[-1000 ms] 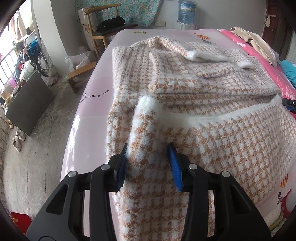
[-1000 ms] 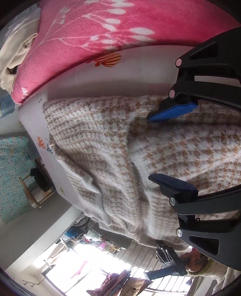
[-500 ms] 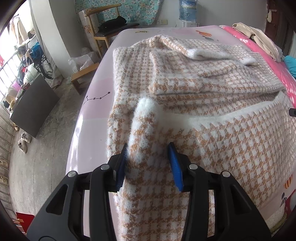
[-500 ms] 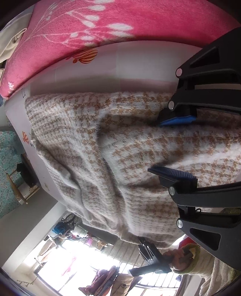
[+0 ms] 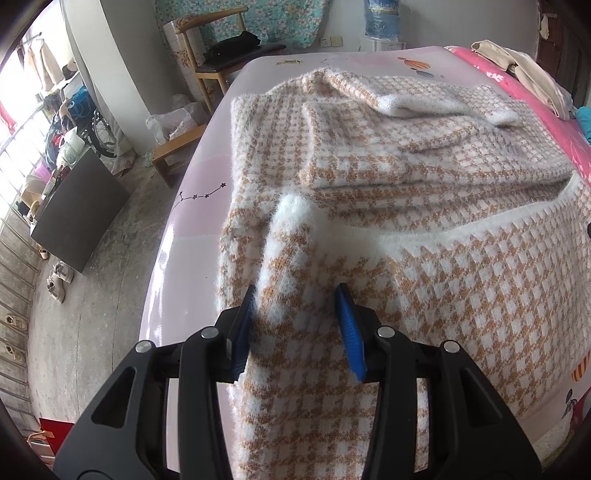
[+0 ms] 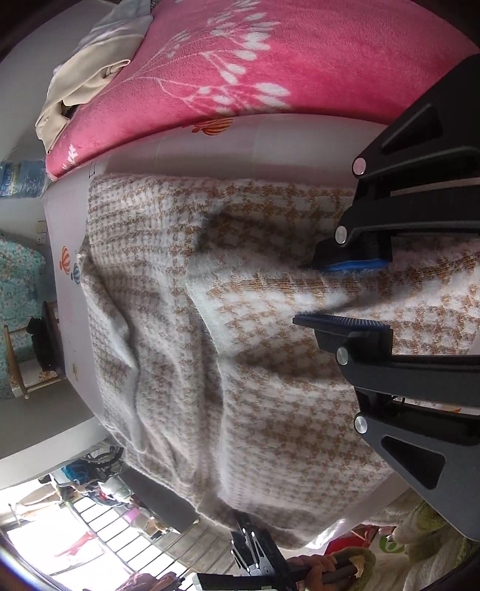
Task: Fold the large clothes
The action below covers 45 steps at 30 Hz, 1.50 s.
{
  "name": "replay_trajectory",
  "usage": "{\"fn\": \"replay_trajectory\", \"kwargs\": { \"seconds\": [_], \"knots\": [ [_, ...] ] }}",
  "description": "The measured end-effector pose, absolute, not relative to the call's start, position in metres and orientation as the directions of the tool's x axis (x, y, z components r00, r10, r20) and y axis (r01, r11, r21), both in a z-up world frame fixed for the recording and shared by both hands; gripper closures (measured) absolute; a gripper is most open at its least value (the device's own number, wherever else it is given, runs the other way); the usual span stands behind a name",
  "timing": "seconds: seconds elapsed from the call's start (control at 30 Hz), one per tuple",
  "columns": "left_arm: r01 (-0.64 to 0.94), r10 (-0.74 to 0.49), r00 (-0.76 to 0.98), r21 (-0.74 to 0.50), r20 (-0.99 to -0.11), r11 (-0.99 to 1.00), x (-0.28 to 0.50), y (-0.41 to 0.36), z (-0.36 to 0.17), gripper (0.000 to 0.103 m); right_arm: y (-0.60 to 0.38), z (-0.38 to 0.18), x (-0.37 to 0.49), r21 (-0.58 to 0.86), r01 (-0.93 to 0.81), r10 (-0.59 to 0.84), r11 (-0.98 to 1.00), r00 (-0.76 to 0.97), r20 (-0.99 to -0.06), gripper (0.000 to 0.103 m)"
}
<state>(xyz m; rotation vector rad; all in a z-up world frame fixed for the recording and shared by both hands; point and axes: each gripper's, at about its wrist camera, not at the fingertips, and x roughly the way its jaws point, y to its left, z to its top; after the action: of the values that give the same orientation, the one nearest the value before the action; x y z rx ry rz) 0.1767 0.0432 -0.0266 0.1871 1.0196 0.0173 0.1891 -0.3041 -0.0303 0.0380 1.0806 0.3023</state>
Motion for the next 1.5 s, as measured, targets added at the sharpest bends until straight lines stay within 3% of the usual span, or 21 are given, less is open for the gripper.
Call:
{"fn": "replay_trajectory", "kwargs": {
  "seconds": [0.4, 1.5],
  "knots": [
    [0.074, 0.09, 0.53, 0.152, -0.843, 0.986, 0.174, 0.043, -0.027, 0.061, -0.295, -0.036, 0.194, 0.096, -0.205, 0.175, 0.974, 0.41, -0.895, 0.077],
    [0.062, 0.106, 0.536, 0.164, -0.838, 0.984, 0.172, 0.047, -0.027, 0.058, -0.289, -0.036, 0.193, 0.057, -0.211, 0.144, 0.976, 0.423, -0.895, 0.077]
  ]
}}
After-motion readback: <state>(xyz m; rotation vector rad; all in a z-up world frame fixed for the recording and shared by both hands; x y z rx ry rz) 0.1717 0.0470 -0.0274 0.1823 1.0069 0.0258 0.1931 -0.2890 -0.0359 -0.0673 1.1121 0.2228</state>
